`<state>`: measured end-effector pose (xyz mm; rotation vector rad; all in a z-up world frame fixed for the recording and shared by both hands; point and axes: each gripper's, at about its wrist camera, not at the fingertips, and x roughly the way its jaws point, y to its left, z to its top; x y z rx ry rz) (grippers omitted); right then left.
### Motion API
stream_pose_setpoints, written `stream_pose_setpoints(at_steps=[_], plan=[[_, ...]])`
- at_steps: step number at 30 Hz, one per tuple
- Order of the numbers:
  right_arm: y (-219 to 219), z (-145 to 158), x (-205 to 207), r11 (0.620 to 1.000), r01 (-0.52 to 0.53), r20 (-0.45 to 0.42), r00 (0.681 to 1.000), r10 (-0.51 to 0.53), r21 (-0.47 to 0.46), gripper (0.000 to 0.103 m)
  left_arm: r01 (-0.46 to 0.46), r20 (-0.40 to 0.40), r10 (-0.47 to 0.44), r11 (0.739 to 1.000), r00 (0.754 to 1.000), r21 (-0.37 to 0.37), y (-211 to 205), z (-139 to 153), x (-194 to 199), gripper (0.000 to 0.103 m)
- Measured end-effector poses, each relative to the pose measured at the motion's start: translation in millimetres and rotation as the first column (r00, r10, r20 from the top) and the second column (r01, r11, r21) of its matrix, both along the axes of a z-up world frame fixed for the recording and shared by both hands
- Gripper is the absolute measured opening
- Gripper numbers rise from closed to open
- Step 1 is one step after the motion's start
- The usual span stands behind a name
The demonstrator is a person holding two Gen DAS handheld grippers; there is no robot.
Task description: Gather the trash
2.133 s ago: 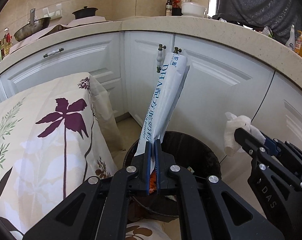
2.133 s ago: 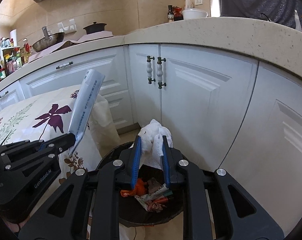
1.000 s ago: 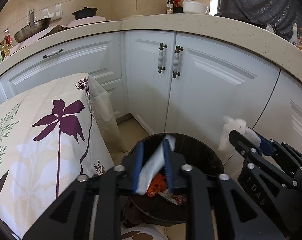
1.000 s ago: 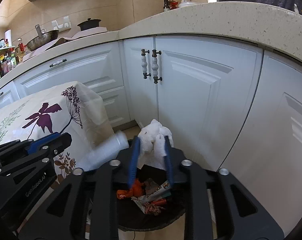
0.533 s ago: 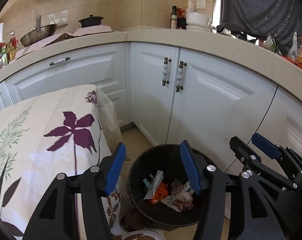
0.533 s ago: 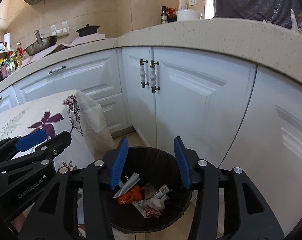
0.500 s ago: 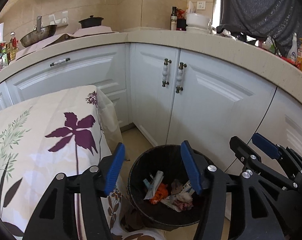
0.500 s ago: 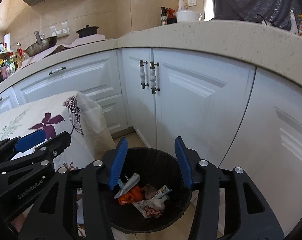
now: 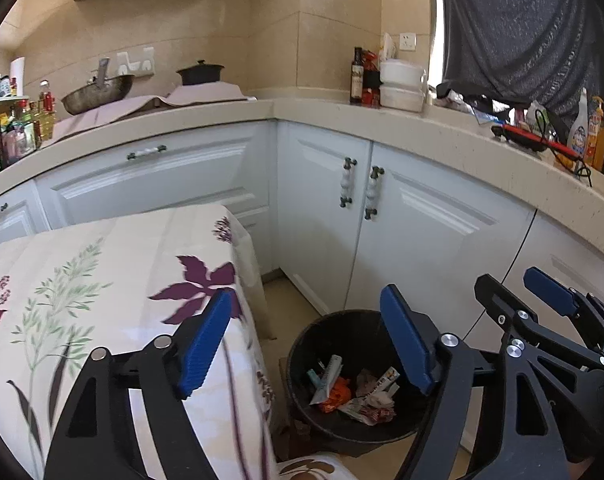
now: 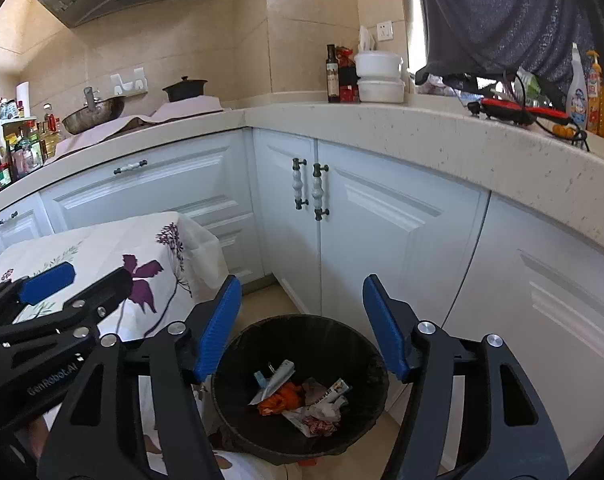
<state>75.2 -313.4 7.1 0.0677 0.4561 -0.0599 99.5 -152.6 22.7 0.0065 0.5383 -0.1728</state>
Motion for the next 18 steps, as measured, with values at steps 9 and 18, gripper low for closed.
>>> stream_pose_setpoints(at_steps=[9, 18], plan=[[19.6, 16.7, -24.7, 1.0, -0.007, 0.029, 1.0, 0.007, -0.002, 0.074, -0.031, 0.04, 0.031, 0.999, 0.999, -0.01, 28.5, 20.2, -23.1, 0.081], [40.2, 37.2, -52.9, 0.999, -0.008, 0.072, 0.997, 0.01, -0.031, 0.079, -0.033, 0.082, 0.034, 0.999, 0.996, -0.007, 51.5, 34.5, -47.8, 0.084]])
